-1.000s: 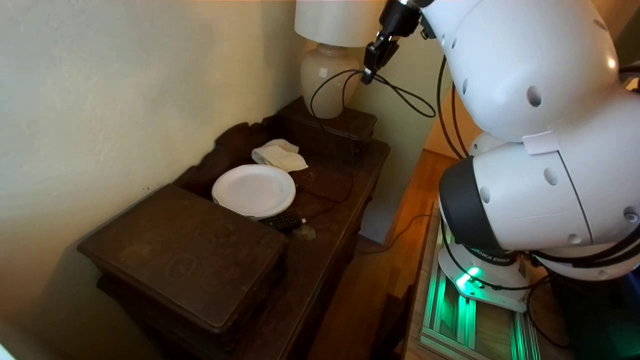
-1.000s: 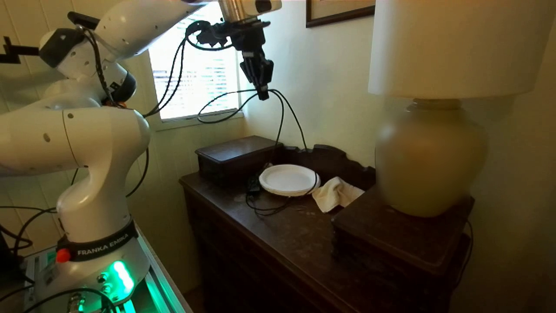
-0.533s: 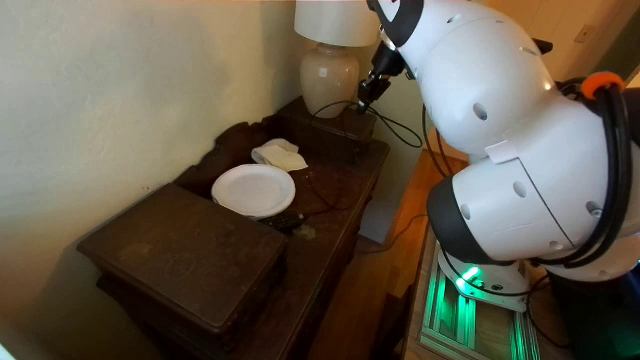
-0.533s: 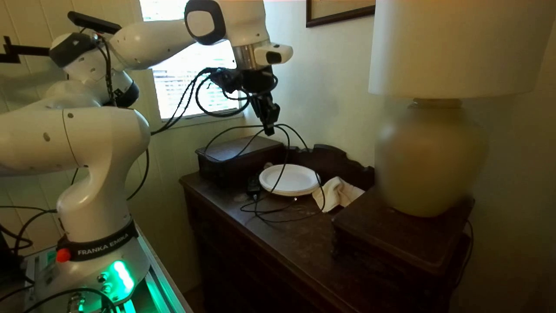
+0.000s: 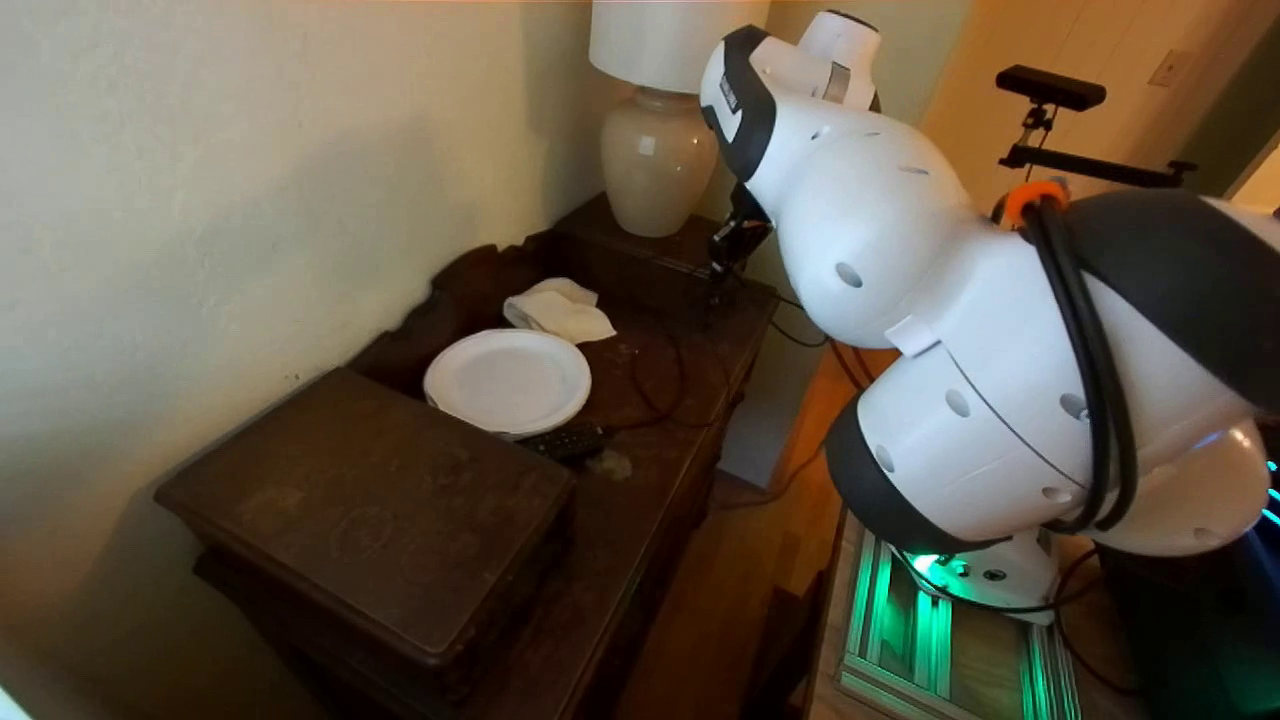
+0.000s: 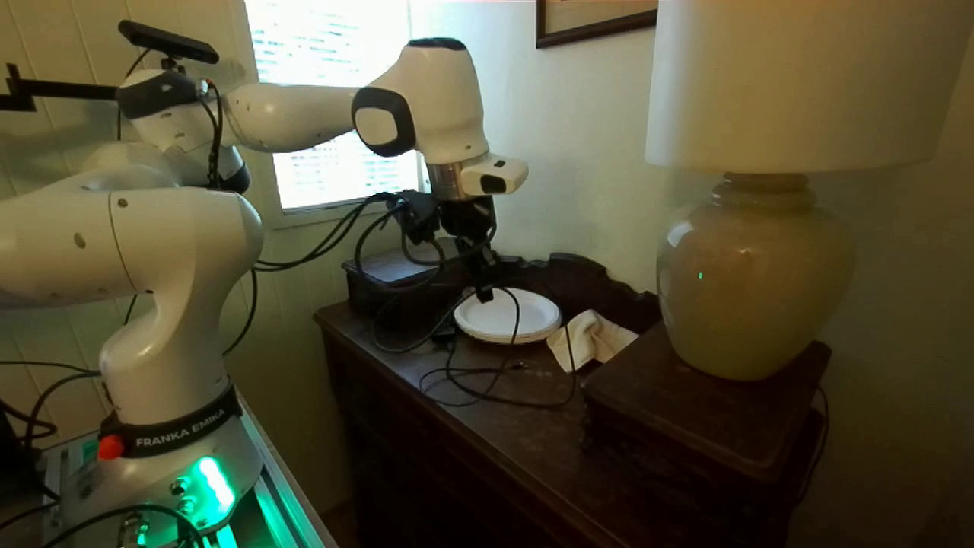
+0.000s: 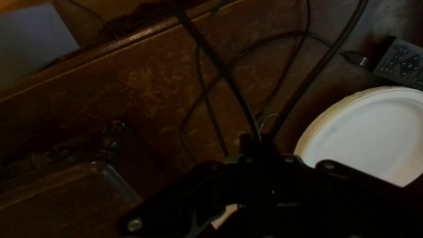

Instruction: Move the black cable forwards.

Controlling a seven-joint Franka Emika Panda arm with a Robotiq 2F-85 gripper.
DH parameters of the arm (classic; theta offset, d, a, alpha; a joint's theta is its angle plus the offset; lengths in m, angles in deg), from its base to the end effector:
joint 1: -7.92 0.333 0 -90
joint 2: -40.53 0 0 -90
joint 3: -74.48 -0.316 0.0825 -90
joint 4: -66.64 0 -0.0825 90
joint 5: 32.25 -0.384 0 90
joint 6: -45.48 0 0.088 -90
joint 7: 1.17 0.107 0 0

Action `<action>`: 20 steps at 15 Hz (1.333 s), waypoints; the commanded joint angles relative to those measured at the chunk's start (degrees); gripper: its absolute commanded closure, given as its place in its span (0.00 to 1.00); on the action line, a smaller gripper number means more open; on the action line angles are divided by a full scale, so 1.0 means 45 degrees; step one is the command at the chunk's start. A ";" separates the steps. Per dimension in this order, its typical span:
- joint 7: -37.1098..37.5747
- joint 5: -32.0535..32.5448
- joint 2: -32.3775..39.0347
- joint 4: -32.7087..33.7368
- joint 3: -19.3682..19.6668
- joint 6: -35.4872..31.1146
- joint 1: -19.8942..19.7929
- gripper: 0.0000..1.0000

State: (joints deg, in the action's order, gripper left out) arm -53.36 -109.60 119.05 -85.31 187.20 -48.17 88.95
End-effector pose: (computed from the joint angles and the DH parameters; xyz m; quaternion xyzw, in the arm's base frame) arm 0.3530 -0.1429 0.3648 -0.9760 0.1850 -0.1130 0.0214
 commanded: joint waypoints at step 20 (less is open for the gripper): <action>0.2062 -0.2362 -0.1573 0.2453 -0.5306 -0.4239 -0.1287 0.98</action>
State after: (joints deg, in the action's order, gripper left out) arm -44.80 -117.75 116.66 -75.71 167.09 -62.09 84.33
